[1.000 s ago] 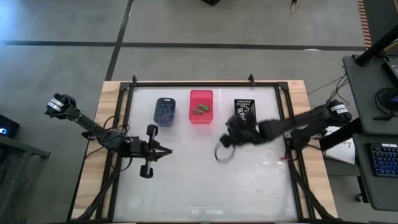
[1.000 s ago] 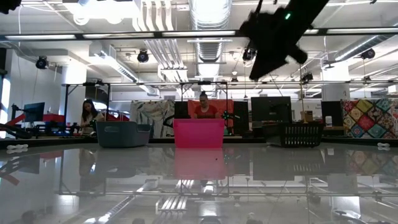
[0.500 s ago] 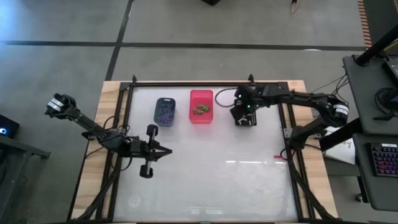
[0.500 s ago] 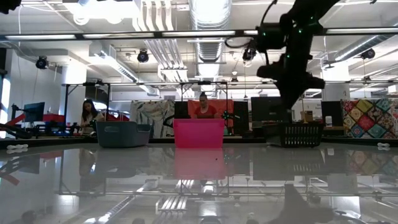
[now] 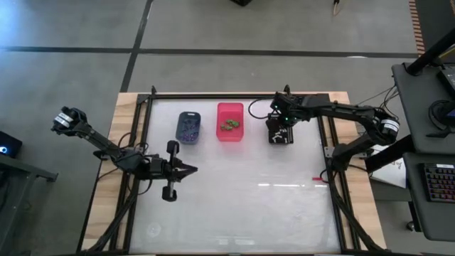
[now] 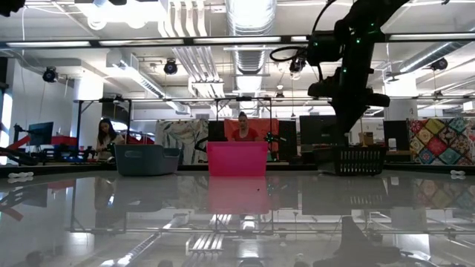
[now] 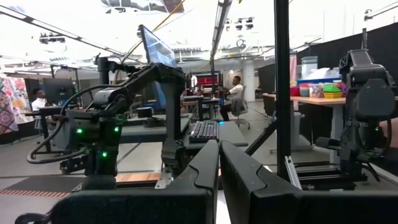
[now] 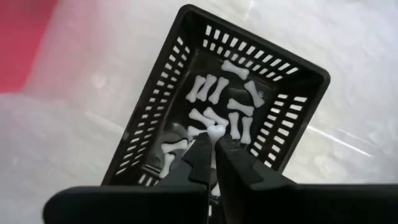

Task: Sort Halloween decoration
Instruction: Put the white bone toy into the black bin

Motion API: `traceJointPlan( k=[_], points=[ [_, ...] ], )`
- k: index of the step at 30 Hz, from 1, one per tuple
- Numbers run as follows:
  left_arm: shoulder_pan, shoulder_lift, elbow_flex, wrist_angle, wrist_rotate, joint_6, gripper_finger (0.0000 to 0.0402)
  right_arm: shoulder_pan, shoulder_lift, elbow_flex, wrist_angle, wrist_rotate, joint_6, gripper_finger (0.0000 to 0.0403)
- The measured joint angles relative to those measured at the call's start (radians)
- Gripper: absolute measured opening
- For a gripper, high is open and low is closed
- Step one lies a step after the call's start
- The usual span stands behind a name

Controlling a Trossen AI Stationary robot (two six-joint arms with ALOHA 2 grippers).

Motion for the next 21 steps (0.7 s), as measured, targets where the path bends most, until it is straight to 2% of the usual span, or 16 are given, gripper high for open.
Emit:
traceJointPlan(
  k=[4, 13, 21],
  points=[
    [0.0, 0.0, 0.0, 0.0, 0.0, 0.0, 0.0, 0.001, 0.0, 0.0, 0.0, 0.001, -0.005, 0.002],
    [0.0, 0.0, 0.0, -0.002, 0.0, 0.0, 0.0, 0.001, 0.0, -0.007, 0.0, 0.002, 0.001, 0.0075],
    [0.0, 0.0, 0.0, -0.006, 0.0, 0.0, 0.0, 0.002, 0.0, -0.007, 0.022, 0.003, -0.009, 0.0093]
  ],
)
